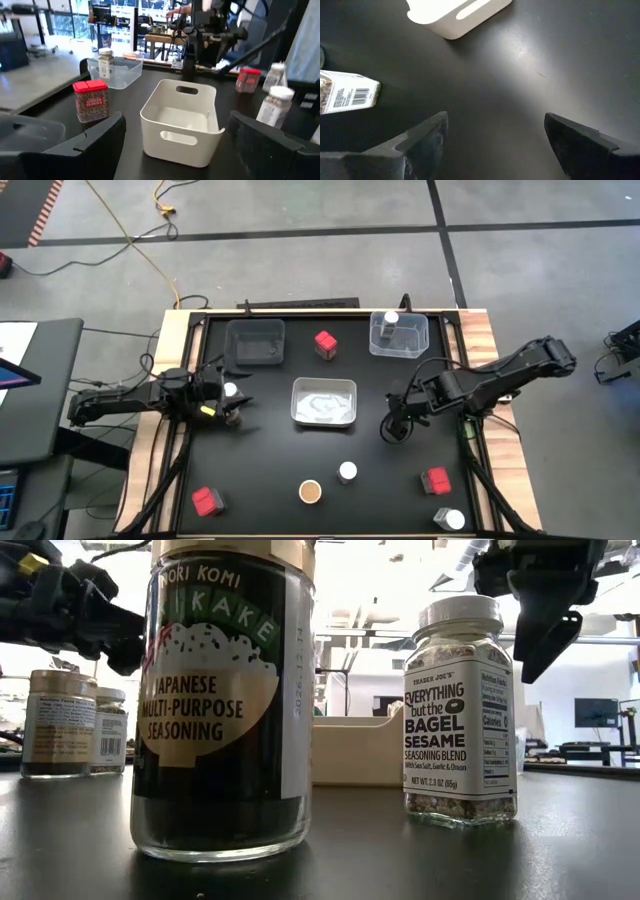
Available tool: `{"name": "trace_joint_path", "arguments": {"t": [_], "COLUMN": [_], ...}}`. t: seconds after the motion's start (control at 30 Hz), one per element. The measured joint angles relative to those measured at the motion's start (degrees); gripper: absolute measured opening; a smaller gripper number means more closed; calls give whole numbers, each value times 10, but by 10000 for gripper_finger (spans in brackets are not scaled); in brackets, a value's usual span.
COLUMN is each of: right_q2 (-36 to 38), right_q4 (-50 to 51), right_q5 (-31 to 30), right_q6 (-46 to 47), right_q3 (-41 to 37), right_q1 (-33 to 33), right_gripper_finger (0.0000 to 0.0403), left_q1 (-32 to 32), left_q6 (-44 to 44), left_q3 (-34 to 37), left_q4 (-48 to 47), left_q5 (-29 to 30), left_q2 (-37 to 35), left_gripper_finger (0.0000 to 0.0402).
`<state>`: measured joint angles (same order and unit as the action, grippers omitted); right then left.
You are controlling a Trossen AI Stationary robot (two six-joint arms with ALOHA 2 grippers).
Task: Sort spices by type
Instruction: Put the red seasoning can into the gray bin
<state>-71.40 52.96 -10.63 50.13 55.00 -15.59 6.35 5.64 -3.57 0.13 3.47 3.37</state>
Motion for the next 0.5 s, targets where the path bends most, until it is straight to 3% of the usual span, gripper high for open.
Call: {"name": "trace_joint_path", "arguments": {"t": [0.13, 0.5], "right_q2": [-10, -6], "right_q4": [0, 3], "right_q5": [0, 0], "right_q6": [5, 39], "right_q3": [0, 0], "right_q1": [0, 4], "right_gripper_finger": [359, 359], "left_q1": [0, 0], "left_q6": [41, 47], "left_q3": [0, 0], "left_q4": [3, 14], "left_q5": [1, -2], "left_q2": [0, 0], "left_gripper_finger": [334, 334]}}
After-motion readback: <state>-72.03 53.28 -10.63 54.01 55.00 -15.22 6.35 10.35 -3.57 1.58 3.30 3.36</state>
